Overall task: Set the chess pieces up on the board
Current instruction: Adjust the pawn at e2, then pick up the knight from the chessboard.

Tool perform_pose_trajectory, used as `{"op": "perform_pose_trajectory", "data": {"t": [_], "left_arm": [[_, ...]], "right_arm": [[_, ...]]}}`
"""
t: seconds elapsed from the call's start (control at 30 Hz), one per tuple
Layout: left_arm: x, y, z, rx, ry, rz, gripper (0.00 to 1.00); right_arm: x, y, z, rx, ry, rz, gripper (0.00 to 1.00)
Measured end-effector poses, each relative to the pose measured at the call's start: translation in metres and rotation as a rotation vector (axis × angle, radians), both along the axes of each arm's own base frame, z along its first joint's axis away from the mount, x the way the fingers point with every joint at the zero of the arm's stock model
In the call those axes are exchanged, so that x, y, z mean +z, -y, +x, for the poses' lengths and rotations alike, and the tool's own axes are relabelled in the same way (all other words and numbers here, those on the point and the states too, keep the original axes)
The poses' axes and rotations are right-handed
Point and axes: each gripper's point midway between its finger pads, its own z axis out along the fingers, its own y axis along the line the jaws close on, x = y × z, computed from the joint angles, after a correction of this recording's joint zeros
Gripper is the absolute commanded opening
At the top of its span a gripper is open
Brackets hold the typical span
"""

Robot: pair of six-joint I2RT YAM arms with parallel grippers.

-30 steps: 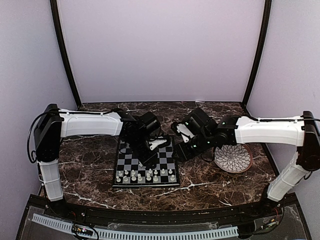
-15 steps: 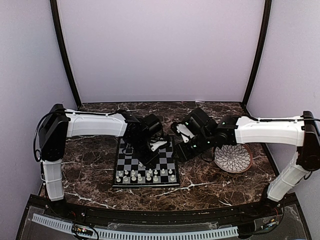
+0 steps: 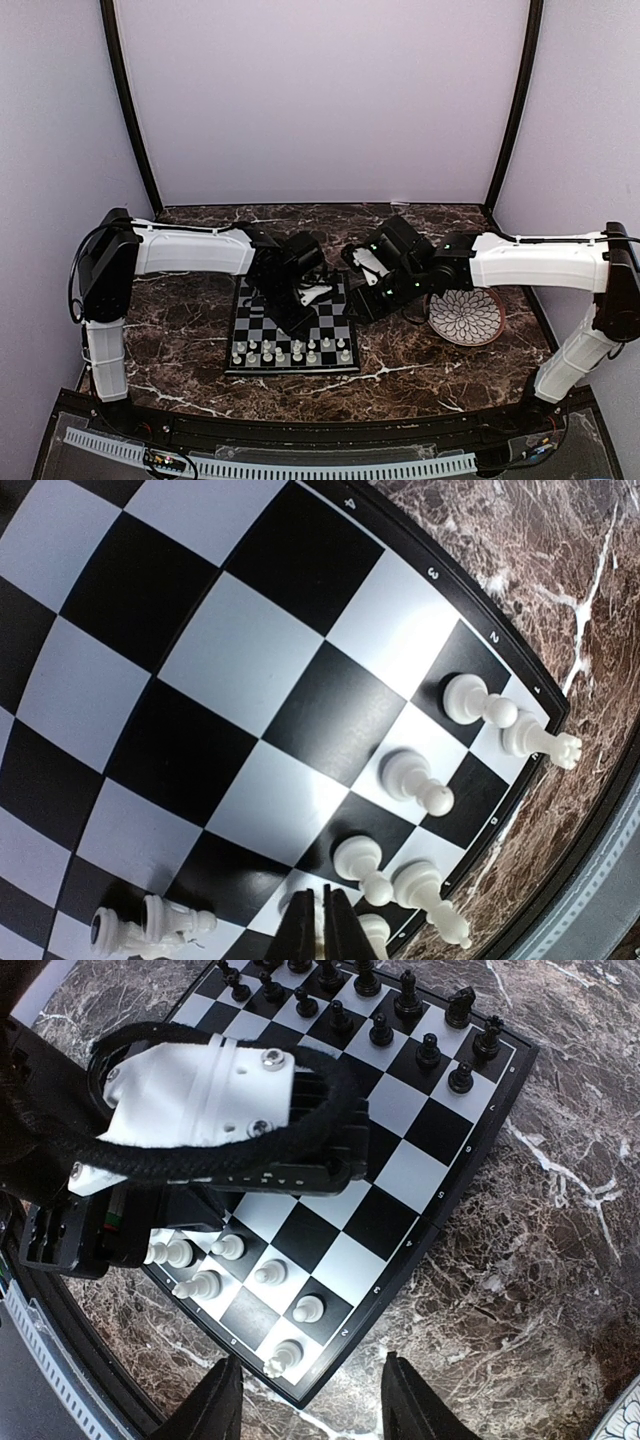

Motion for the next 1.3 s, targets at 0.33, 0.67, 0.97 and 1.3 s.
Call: {"op": "perform_pose_trajectory", "data": {"t": [0.33, 0.67, 0.97, 1.3], "left_arm": [[-0.007, -0.008, -0.004, 0.002, -0.013, 0.029, 0.1], [0.021, -0.003, 0.029, 0.104, 0.088, 0.016, 0.2], [0.027, -0.035, 0.058, 0.301, 0.084, 0.052, 0.28], [0.016, -0.058, 0.053, 0.374, 0.028, 0.122, 0.31]], "right_arm": [[0.0, 0.0, 0.0, 0.0, 0.0, 0.0, 0.49], [0.0, 0.0, 0.0, -0.002, -0.002, 0.0, 0.49], [-0.002, 0.001, -0.001, -0.002, -0.005, -0.004, 0.49], [-0.006, 0.003, -0.002, -0.011, -0.014, -0.007, 0.49]]}}
